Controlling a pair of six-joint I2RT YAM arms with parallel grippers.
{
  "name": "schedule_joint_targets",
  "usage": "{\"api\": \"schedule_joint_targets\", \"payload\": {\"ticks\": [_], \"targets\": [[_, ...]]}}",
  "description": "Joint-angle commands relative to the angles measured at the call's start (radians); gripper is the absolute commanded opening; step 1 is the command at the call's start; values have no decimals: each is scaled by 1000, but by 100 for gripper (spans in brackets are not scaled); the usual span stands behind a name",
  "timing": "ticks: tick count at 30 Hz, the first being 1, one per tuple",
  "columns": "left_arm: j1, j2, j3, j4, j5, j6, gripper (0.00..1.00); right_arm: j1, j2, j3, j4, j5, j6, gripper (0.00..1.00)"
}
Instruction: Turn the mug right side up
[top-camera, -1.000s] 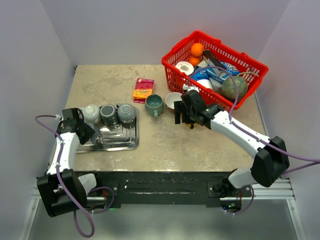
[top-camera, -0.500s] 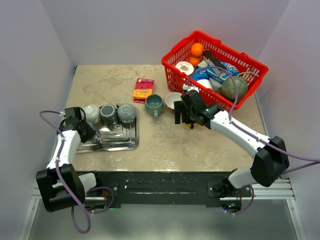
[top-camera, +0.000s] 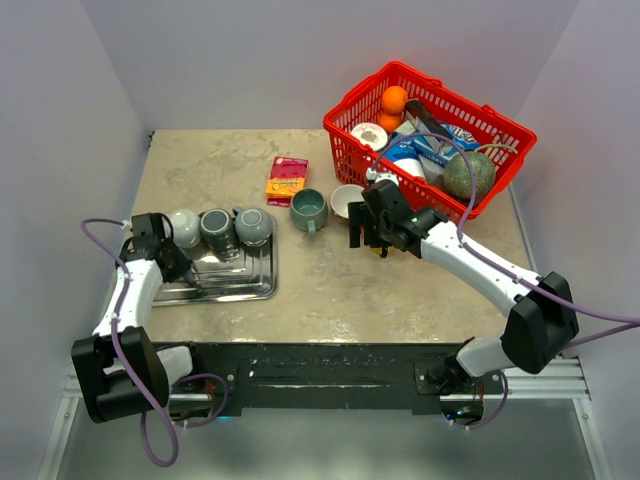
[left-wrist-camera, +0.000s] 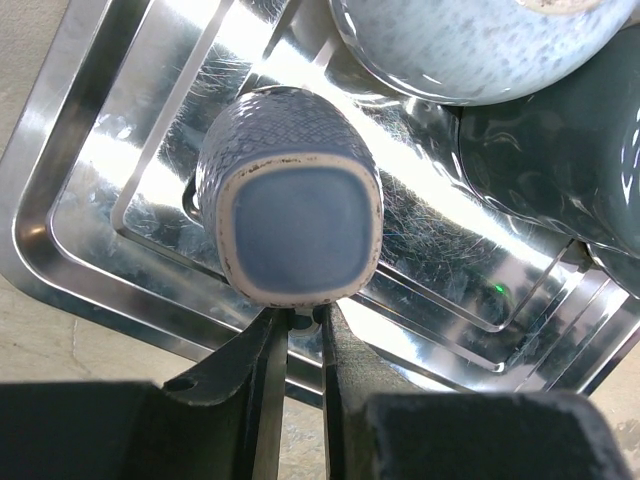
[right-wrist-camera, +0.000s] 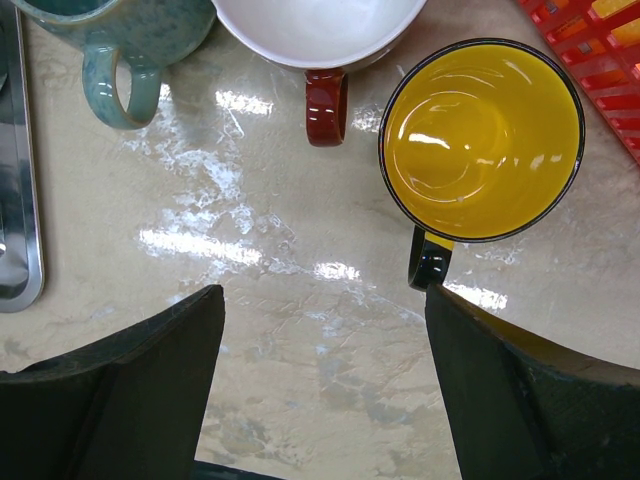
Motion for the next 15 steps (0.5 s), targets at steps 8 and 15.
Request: {"api": "schedule_joint_targets", "payload": {"ticks": [8, 15], "targets": [[-34, -72, 84, -32, 90, 16, 0, -5, -33, 9, 32, -34, 19, 83], [-44, -184, 151, -132, 248, -61, 0, -5, -48, 19, 68, -144, 13, 84]]}}
